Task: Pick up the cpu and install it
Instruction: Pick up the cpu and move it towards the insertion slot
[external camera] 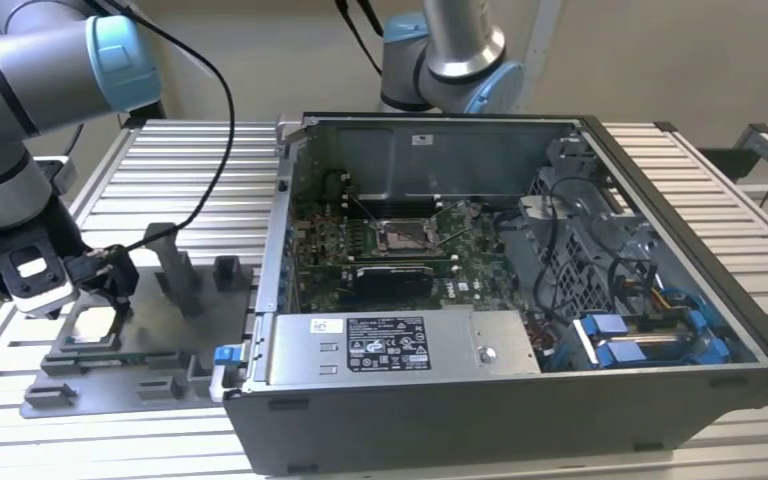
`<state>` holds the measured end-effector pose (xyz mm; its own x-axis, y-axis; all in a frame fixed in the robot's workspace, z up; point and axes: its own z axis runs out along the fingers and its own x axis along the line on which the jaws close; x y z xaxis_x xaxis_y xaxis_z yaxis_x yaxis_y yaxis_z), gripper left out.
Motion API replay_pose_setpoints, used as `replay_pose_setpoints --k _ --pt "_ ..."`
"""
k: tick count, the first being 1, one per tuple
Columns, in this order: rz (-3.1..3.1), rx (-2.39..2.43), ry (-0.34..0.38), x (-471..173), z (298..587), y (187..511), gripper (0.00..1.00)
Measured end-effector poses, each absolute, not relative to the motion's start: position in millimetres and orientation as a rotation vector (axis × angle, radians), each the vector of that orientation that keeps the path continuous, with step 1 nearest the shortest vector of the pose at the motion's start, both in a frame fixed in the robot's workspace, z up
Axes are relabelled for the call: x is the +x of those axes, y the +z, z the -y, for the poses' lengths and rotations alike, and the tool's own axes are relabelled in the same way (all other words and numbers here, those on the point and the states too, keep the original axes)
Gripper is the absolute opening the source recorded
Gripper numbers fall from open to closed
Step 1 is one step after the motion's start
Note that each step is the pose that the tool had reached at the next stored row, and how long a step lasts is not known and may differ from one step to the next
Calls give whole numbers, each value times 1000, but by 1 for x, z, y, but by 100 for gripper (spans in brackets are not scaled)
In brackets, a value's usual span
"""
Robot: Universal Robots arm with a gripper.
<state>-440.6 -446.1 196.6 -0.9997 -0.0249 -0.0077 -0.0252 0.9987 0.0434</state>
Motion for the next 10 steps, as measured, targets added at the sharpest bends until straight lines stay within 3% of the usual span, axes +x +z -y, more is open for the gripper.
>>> replay_pose_setpoints --k 10 --pt "-3133 -39 68 -441 446 192 100"
